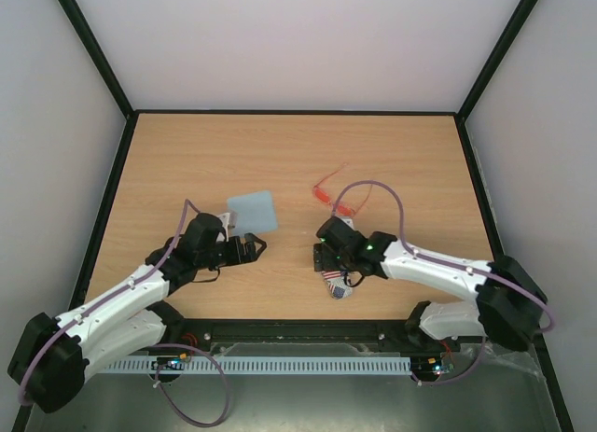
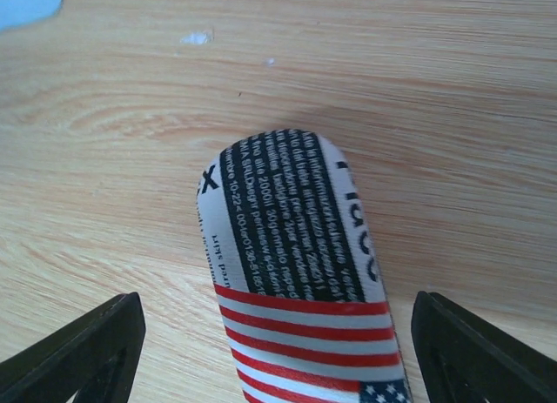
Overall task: Organize the sunglasses
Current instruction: Pick up the sunglasses case from the center of the board.
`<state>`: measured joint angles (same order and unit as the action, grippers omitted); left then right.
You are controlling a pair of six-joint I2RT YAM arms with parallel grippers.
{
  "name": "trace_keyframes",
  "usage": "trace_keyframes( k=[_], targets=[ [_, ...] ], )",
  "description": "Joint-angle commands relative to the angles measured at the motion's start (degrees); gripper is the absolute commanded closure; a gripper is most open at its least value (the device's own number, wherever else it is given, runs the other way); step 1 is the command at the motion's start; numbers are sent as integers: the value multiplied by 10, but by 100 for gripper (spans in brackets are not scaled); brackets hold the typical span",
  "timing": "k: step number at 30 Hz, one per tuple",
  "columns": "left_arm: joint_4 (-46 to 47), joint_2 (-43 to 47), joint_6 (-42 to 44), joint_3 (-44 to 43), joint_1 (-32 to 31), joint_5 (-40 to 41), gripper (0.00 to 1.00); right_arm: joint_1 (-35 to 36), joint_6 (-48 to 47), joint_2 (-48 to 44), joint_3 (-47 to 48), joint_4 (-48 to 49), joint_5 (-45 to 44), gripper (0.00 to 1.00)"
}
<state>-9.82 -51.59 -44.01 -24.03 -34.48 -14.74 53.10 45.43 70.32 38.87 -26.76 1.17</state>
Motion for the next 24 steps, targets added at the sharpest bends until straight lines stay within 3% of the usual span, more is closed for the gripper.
trace_keyframes(
  k=[1,8,18,24],
  targets=[
    [2,3,-3,8,-3,2,1,24,-28,60,50,-42,-37,15],
    [12,5,-5,15,-2,-1,1,43,-42,114,94,-104,-93,12],
    [31,-29,-6,13,-2,-15,0,43,-49,117,55,-57,-45,24],
    [34,-43,-5,7,-5,-17,0,43,-51,117,43,-48,-42,25]
  ],
)
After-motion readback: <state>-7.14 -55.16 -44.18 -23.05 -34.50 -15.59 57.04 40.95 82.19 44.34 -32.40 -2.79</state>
